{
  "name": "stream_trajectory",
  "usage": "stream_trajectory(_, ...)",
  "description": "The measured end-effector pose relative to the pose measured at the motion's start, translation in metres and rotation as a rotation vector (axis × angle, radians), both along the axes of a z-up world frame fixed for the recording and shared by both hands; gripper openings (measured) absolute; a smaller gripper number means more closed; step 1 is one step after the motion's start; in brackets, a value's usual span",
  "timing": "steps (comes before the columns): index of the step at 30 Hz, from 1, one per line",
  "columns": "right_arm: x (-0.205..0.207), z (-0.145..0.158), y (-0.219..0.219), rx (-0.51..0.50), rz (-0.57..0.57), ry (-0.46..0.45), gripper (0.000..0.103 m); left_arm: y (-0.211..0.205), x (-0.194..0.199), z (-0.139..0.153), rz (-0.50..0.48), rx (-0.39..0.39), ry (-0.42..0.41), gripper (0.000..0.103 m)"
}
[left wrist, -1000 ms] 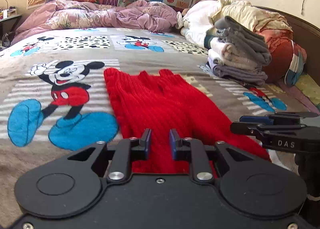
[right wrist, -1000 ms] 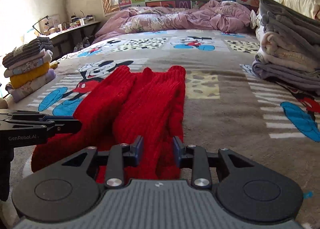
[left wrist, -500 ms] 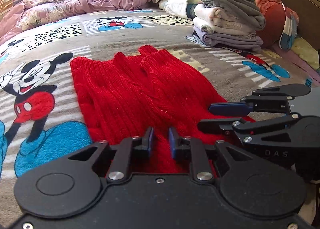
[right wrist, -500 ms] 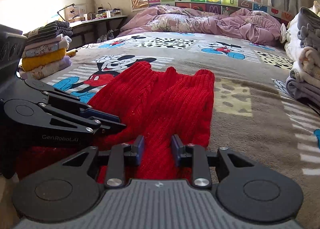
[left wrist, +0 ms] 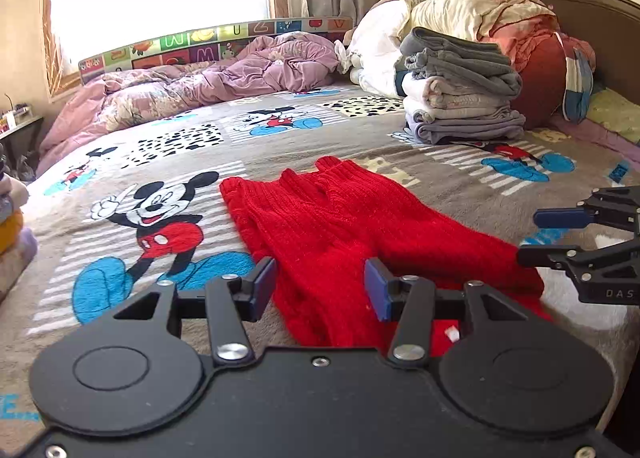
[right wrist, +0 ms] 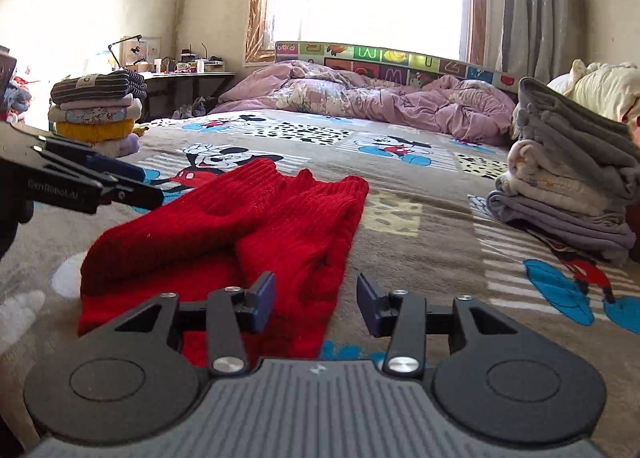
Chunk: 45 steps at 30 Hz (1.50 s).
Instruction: Fold clothes
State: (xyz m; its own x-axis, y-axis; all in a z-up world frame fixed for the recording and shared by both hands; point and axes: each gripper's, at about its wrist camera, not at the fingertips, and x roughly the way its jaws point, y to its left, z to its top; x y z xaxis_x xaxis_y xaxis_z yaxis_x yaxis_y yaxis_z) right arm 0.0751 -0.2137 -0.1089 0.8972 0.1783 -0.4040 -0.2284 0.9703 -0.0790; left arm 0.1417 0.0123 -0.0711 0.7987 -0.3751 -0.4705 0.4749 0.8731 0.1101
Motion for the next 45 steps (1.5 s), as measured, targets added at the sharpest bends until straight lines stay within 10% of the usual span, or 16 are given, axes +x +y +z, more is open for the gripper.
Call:
stream_trajectory(15, -0.042, -0.046, 0.027, -0.423, 0.084, -0.028, 0.056, -0.04, -0.073, -0.085, -0.163, 0.748, -0.287, 0.064)
stream_trajectory(21, -0.027, -0.053, 0.041, -0.491, 0.111, -0.102, 0.056, -0.04, -0.061, -0.091, -0.127, 0.762, -0.355, 0.064)
stream_trajectory(32, -0.02, -0.049, 0.043, -0.468, 0.177, -0.091, 0.025, -0.05, -0.046, -0.094, -0.074, 0.704, -0.302, 0.022)
stream_trajectory(45, -0.109, -0.014, 0.049, -0.47, 0.292, -0.151, 0.02, -0.038, -0.133, -0.056, -0.166, 0.747, -0.272, 0.02)
